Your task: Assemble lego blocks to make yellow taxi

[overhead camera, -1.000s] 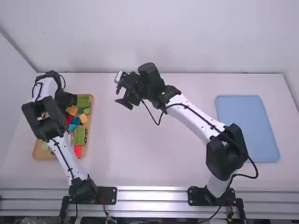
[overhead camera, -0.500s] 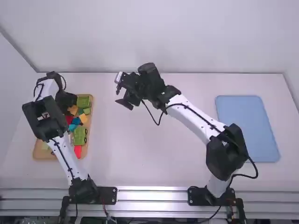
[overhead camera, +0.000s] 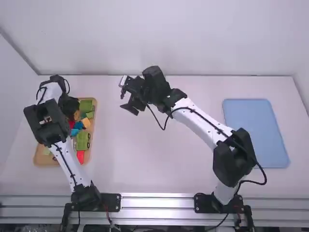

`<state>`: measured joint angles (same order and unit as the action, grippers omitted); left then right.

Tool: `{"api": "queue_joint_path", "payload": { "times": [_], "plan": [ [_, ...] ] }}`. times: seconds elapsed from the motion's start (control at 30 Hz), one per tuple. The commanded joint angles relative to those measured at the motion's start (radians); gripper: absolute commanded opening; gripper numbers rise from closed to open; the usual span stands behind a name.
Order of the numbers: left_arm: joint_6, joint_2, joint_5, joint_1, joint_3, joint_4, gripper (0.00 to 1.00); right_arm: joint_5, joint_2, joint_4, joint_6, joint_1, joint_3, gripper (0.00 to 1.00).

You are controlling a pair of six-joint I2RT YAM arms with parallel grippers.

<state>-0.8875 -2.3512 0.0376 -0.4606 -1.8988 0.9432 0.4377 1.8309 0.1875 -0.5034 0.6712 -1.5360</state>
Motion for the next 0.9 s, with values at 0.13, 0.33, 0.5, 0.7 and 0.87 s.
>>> {"api": "queue_joint_path", "payload": {
  "times": [0.13,0.33,0.5,0.7,0.87],
  "plan": [
    [0.41,0.001,-0.137,-0.025,-0.058,0.005,0.25,-0.052,0.0,0.007,0.0,0.003,-0.006,0.98],
    [0.364,0.062,-0.036,-0.045,-0.113,0.142,0.2,-0.068,-0.002,0.007,-0.001,0.001,-0.008,0.98],
    [0.371,0.275,0.031,-0.019,0.058,0.101,0.19,-0.069,-0.018,0.019,-0.001,0.002,-0.008,0.98],
    [0.771,0.632,-0.182,0.08,0.493,-0.199,0.08,-0.05,-0.069,0.055,-0.006,-0.005,-0.008,0.98],
    [1.051,0.782,-0.23,0.256,0.696,-0.267,0.02,0.114,-0.128,0.167,-0.146,-0.025,-0.008,0.98]
  ]
}}
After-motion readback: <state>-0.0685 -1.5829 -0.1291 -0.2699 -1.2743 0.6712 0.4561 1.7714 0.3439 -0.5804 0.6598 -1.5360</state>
